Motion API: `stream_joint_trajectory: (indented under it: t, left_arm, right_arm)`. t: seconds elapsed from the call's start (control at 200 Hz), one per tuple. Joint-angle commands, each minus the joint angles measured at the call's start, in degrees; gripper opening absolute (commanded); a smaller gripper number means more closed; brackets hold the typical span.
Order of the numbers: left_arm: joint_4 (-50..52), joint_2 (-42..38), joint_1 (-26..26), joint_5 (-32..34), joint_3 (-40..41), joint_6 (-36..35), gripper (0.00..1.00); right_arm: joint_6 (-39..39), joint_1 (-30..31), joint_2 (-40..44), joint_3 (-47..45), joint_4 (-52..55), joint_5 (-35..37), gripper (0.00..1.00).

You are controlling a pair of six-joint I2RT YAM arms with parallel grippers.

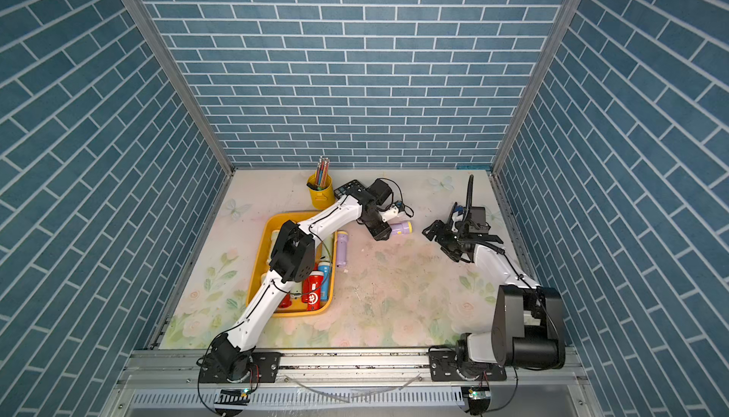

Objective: Put the flashlights into the storage boxes
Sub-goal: Pick up the flashlight from the center of the board.

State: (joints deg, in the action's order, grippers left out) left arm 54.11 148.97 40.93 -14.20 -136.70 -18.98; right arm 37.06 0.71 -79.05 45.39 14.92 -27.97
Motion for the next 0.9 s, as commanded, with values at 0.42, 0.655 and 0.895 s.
stream_joint_trajectory:
  t: [0.42, 0.655, 0.895]
  left_arm:
    - [-9.0, -9.5, 0.8, 0.5, 12.4, 2.3, 0.22]
    - [-25.2, -25.4, 0.7, 0.1, 34.4, 9.0, 0.17]
    - [-34.6, -38.5, 0.5, 0.4, 50.7, 16.7, 0.15]
  right_arm:
    - [-0.8, -0.4, 5.5, -3.5, -5.1, -2.7, 0.89]
    - [-0.9, -0.2, 8.9, -3.5, -7.3, -4.5, 0.87]
    - [1.3, 2.4, 12.2, -3.9, -10.7, -4.2, 0.85]
